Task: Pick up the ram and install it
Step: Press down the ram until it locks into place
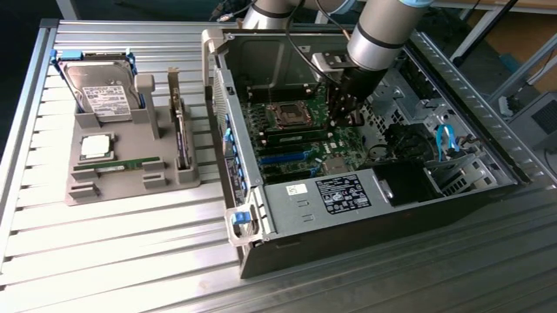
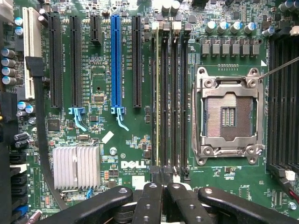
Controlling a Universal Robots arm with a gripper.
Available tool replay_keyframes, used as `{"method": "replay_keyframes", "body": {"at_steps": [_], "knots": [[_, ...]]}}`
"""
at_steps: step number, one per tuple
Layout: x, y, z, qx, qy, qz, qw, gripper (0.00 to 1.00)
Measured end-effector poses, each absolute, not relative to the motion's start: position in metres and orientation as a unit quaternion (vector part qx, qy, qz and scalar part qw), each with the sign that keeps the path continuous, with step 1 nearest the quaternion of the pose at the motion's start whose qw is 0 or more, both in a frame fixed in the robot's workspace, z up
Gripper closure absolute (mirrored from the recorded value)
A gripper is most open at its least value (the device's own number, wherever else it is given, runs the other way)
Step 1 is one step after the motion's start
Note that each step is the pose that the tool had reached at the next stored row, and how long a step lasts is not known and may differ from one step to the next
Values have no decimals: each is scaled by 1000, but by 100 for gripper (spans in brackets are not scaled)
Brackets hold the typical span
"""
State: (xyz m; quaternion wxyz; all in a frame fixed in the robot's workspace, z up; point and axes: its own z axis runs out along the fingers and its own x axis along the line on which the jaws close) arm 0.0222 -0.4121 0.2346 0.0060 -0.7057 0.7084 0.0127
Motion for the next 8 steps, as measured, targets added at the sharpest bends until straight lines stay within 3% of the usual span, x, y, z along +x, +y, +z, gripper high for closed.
{"method": "replay_keyframes", "body": {"at_steps": [8], "knots": [[22, -412, 233, -706, 708, 13, 6, 90]]}}
